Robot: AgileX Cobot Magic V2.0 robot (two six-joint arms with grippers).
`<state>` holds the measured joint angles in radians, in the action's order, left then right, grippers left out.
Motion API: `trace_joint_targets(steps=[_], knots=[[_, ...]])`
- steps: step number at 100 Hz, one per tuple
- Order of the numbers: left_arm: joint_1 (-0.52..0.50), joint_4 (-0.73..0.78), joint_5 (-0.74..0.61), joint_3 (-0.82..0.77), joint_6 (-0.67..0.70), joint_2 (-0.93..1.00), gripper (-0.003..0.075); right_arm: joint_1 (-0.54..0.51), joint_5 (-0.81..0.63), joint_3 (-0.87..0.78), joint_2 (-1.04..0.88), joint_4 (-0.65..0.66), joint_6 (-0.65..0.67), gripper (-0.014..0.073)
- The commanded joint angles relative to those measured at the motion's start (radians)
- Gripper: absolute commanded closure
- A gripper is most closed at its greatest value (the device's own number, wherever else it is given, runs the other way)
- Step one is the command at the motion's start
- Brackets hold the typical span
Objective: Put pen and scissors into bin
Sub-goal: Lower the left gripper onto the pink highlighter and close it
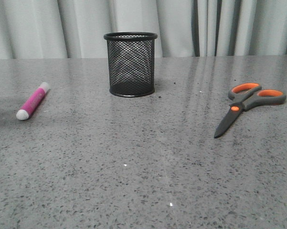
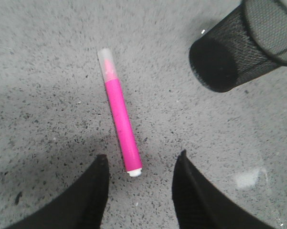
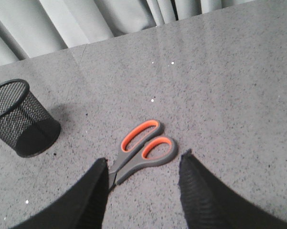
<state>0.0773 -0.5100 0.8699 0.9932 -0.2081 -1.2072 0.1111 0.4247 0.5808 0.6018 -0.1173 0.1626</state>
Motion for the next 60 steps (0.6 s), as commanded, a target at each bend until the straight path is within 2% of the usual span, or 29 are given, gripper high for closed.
trace_joint_targets(steps=[1,16,29,45,60], knots=[[0.019,0.039,0.07,0.15,0.063,-0.104,0.0441,0.002,-0.046,0.036,0.007,-0.005,-0.012,0.0285],[0.105,0.191,0.162,0.333,0.171,-0.285,0.0441,0.002,-0.032,0.036,0.007,-0.006,-0.012,0.0285],[0.17,0.266,0.189,0.424,0.221,-0.387,0.0441,0.002,-0.016,0.036,0.007,-0.016,-0.012,0.0285],[0.192,0.276,0.195,0.466,0.253,-0.47,0.0441,0.002,0.009,0.036,0.007,-0.036,-0.012,0.0285],[0.192,0.349,0.208,0.47,0.306,-0.51,0.0441,0.002,0.021,0.036,0.006,-0.057,-0.012,0.0285]])
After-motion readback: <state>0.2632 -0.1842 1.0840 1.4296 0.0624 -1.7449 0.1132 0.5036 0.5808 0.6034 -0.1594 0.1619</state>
